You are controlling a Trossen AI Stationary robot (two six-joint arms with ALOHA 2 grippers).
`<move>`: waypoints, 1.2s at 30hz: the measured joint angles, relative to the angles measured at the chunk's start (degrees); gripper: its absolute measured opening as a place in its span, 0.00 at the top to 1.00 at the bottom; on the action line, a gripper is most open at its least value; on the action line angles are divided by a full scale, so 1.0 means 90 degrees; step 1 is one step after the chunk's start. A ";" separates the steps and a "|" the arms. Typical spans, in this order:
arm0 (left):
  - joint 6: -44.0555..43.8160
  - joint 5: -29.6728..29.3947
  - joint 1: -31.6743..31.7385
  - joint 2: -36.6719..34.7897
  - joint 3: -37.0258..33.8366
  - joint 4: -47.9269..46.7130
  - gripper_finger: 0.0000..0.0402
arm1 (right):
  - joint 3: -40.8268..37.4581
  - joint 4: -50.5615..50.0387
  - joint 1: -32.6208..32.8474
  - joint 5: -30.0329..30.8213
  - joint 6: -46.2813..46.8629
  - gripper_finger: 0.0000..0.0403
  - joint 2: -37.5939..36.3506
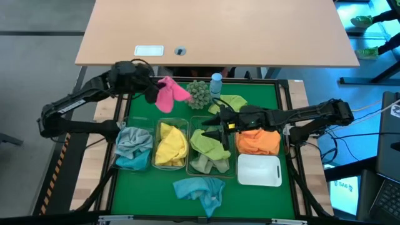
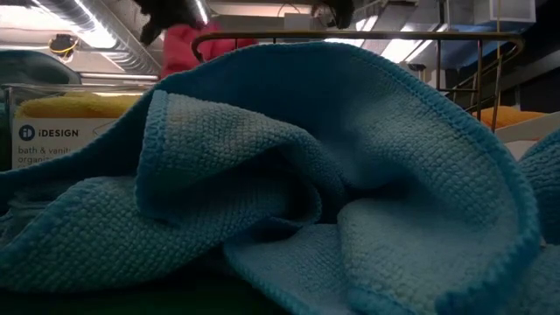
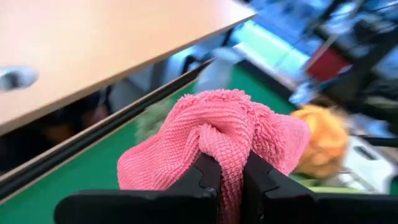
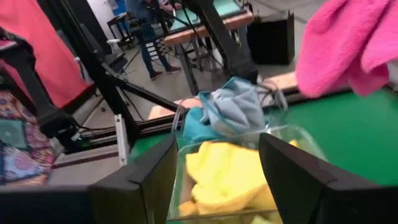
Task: Sort microfiber towel by color & place in baskets
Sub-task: Put the pink microfiber cloth into the white bin
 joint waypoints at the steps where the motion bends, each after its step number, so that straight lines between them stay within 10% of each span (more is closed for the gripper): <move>1: -0.0002 0.0063 -0.0083 -0.0045 0.0000 0.0117 0.96 | 0.0000 0.0054 0.0001 0.0002 -0.0109 0.44 0.0000; 12: 0.0010 0.0069 -0.1249 0.0200 0.0000 0.0891 0.96 | 0.0000 0.1559 0.0016 0.0775 -0.1908 0.44 0.0000; 36: 0.0067 0.0004 -0.2724 0.1797 0.0000 0.3195 0.96 | 0.0000 0.0685 0.0016 0.1567 -0.1900 0.44 0.0000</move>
